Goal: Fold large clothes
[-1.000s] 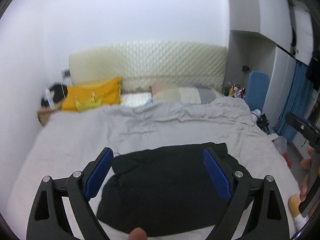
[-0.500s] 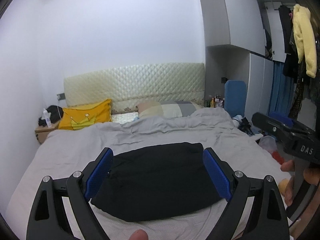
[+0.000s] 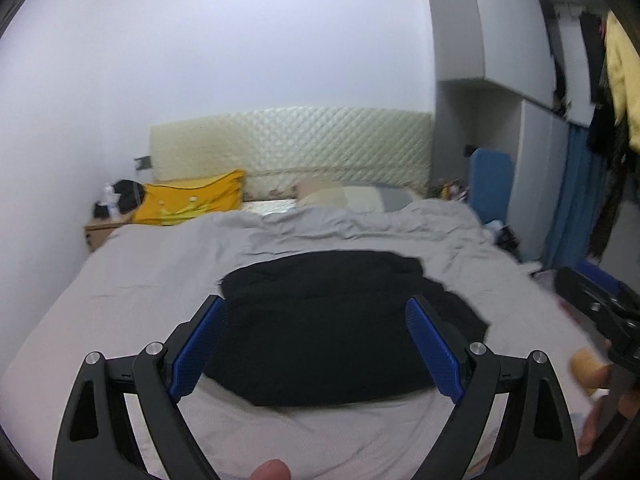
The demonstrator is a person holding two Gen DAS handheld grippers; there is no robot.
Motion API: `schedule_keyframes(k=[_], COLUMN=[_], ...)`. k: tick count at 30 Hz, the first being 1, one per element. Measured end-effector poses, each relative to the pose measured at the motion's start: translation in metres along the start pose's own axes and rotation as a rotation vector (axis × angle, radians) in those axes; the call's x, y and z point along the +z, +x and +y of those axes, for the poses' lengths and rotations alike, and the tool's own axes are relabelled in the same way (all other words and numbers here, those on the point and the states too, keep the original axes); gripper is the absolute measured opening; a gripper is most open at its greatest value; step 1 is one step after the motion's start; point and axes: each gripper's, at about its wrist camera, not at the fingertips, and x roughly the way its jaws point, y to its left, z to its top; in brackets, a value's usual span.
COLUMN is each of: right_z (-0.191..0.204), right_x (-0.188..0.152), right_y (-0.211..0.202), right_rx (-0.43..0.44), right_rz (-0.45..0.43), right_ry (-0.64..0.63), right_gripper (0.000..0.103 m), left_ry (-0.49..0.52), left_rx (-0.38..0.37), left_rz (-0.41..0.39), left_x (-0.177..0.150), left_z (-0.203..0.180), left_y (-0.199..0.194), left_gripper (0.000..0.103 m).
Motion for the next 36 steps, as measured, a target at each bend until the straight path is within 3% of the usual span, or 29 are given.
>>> schedule_keyframes(k=[14, 36], right_z=[0.004, 0.013], right_x=[-0.042, -0.045], right_y=[0.014, 0.009], right_rx=[-0.029, -0.052], right_rz=[0.068, 0.062], right_ry=[-0.031, -0.055], right_gripper=[0.103, 0.103], left_ry=[-0.027, -0.009], left_rx=[-0.02, -0.012], left_rz=[0.107, 0.087], left_x=[-0.029, -0.034], left_z=[0.008, 0.004], left_y=[0.04, 0.033], left_gripper=[0.092, 0.092])
